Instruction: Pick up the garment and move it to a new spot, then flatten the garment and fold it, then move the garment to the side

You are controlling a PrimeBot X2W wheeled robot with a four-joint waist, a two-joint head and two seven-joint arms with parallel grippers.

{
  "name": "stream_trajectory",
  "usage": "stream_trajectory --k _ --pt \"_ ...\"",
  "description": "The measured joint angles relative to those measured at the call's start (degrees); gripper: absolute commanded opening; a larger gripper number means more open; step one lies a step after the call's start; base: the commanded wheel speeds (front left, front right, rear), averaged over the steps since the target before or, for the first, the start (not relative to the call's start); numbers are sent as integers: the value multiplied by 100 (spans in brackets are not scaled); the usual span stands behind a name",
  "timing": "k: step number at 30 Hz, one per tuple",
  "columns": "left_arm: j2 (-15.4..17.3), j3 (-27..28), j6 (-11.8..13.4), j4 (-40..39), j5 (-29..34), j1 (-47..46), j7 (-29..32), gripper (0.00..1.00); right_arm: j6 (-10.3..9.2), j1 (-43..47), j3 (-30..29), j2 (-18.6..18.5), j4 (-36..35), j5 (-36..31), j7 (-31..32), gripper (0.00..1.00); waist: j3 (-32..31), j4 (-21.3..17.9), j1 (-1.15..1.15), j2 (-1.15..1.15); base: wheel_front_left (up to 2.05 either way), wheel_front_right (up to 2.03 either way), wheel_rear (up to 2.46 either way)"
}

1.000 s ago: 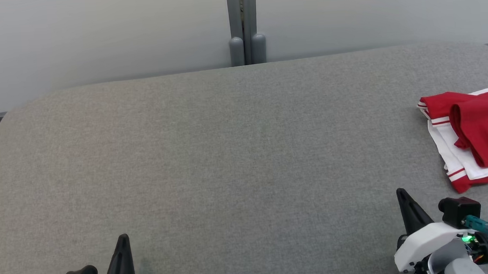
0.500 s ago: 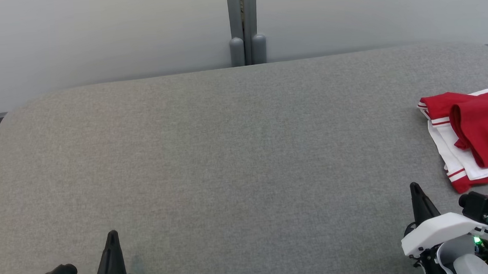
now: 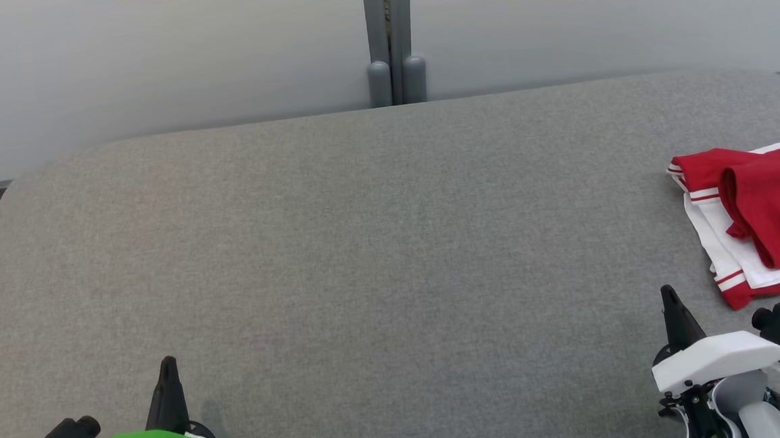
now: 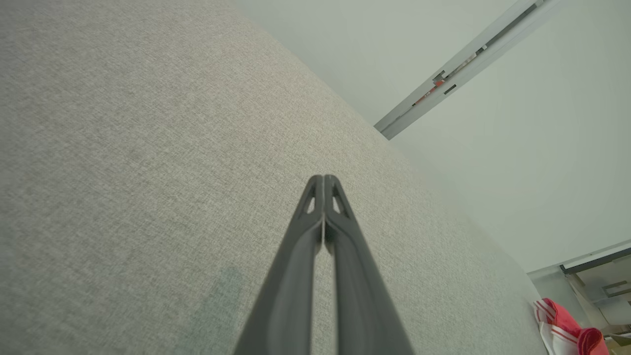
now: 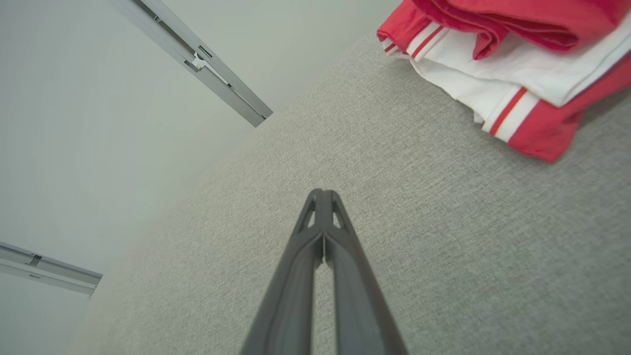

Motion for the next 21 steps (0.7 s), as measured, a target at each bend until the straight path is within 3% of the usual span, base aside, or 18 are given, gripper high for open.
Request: stream_trajectory --k 21 --pt "7 147 46 -137 -1407 -172 378 0 -1 3 -57 -14 -261 1535 375 0 -16 6 0 0 0 0 0"
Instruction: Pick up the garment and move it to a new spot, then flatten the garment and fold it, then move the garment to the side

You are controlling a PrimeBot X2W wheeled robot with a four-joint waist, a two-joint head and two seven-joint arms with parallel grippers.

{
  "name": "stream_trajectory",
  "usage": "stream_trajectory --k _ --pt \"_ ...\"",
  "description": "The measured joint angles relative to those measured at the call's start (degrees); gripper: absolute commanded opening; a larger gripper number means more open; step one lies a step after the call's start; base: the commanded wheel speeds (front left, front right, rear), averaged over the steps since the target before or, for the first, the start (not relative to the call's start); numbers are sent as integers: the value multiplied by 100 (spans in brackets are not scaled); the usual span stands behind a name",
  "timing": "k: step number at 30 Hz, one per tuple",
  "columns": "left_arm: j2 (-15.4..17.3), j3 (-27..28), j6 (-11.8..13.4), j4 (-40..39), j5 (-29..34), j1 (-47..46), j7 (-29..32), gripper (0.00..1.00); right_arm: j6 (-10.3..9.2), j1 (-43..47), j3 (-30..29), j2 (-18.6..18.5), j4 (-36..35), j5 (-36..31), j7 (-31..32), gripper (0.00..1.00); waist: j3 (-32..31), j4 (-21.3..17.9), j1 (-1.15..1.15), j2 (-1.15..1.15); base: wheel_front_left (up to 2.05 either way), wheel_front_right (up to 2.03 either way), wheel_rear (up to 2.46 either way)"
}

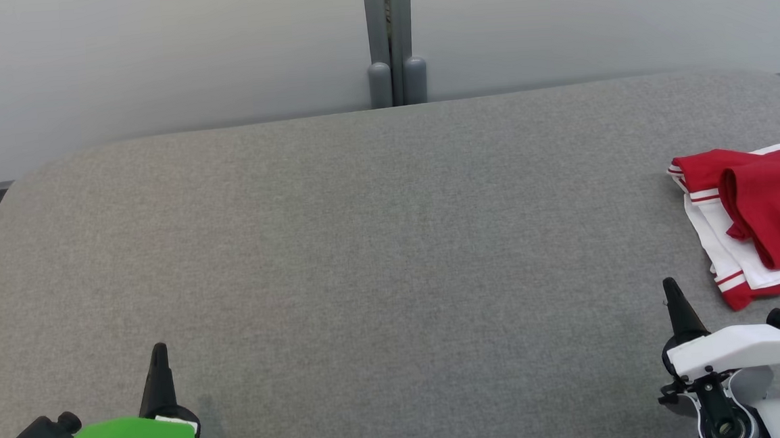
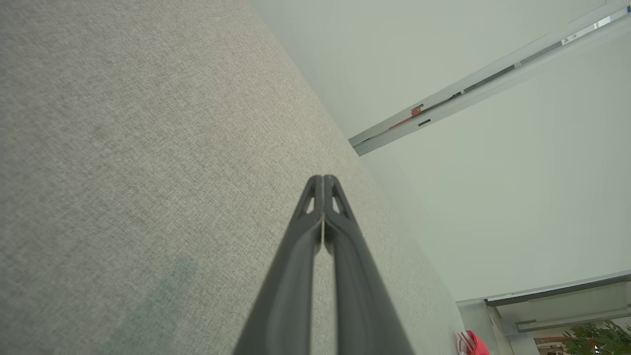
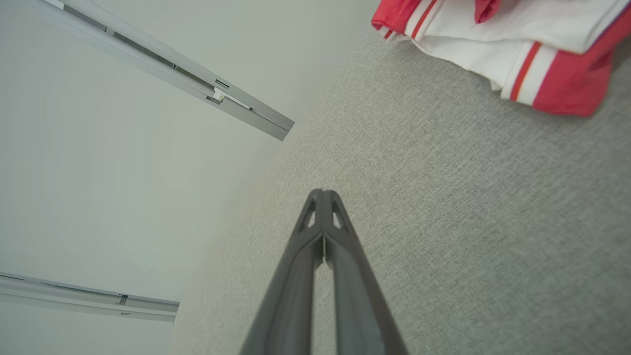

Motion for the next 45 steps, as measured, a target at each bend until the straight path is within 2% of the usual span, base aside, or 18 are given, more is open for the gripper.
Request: stream_trajectory --k 22,45 --pt "5 132 10 -115 -1258 -151 346 0 -1 7 -58 -15 -242 1388 346 0 -18 7 0 0 0 0 0" --pt "11 252 48 -227 -2298 -291 628 0 -2 15 -113 -25 -435 2510 632 0 -35 14 0 0 0 0 0"
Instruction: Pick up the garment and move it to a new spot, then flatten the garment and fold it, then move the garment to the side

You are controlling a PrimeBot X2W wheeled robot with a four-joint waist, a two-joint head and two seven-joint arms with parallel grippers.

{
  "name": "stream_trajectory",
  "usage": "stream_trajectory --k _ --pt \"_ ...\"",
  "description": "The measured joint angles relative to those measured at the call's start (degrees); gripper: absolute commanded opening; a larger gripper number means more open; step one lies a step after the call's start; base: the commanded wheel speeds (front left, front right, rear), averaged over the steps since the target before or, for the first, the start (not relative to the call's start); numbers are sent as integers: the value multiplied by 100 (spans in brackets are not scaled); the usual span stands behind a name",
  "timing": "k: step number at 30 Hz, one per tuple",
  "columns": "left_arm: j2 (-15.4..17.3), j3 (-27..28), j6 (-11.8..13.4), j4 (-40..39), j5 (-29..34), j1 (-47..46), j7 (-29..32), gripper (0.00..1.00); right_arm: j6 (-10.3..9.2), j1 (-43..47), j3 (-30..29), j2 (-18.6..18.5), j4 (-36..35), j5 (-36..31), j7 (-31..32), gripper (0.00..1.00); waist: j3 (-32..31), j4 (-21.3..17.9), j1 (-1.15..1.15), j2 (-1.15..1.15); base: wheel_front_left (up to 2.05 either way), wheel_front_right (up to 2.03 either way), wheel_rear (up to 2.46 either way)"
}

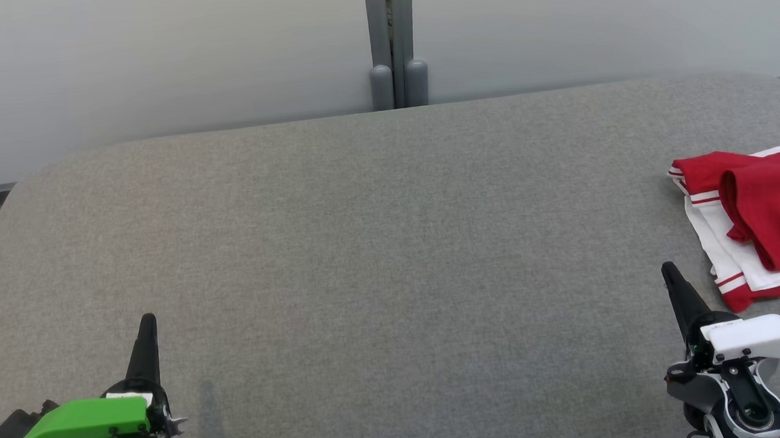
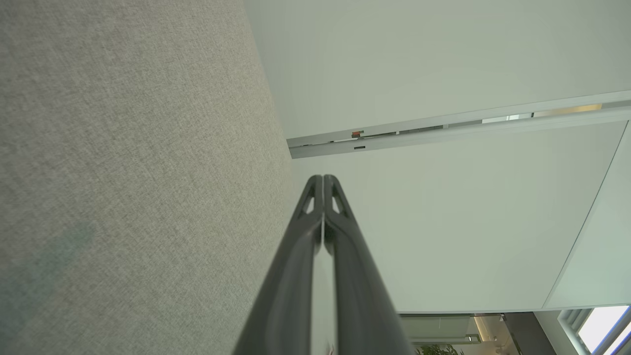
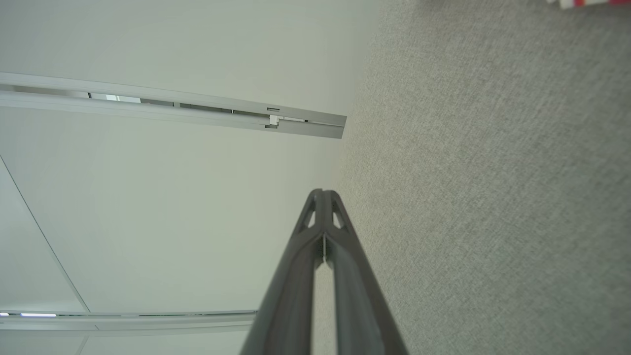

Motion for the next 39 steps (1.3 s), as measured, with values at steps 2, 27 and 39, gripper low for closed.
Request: stream_trajectory --k 2,27,39 --pt "1 10 1 -7 -83 -5 19 0 0 1 -2 -1 -15 80 15 0 -2 1 0 0 0 0 0" --pt "7 100 10 -79 -877 -120 242 0 -1 7 -40 -9 -168 945 225 0 -17 7 0 0 0 0 0" --pt "7 102 10 -79 -877 -121 242 0 -1 8 -40 -10 -169 945 225 0 -17 7 0 0 0 0 0"
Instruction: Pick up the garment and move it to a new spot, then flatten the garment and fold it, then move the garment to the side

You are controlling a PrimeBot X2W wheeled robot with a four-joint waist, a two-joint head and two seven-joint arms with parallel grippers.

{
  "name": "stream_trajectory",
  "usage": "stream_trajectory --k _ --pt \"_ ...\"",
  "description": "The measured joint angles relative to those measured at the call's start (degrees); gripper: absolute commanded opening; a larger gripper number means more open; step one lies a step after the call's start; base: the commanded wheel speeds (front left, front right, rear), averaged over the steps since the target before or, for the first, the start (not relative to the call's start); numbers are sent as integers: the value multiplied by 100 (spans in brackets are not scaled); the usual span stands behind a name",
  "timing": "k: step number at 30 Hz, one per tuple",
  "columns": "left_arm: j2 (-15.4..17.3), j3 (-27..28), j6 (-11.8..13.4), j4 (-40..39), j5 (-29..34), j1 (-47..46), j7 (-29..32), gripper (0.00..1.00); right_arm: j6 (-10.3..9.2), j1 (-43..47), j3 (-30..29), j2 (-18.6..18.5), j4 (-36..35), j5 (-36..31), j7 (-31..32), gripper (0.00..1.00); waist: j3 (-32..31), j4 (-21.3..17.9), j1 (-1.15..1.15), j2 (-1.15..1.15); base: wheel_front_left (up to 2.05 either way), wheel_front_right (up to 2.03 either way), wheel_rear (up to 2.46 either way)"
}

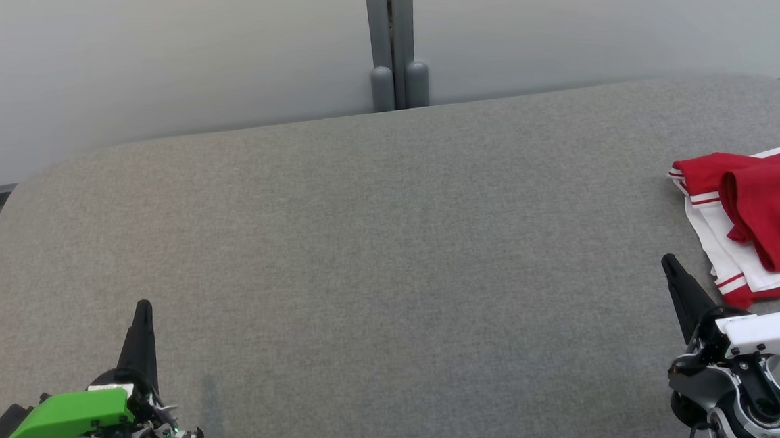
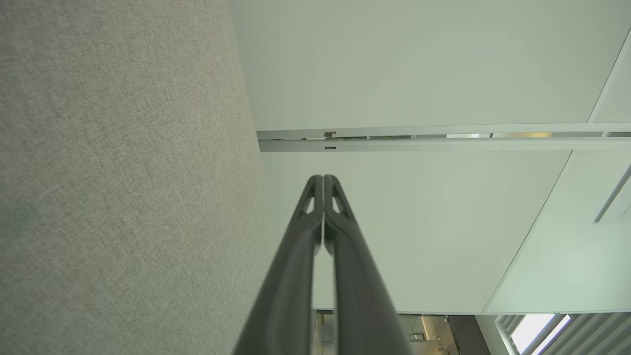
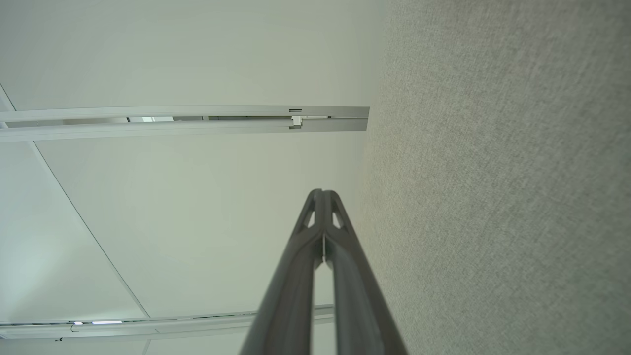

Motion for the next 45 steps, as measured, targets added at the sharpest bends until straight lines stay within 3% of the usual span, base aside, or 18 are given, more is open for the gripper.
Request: stream_trajectory --k 45 --pt "0 4 0 0 1 -1 1 0 0 2 -1 0 0 0 0 0 0 0 0 0 0 0 0"
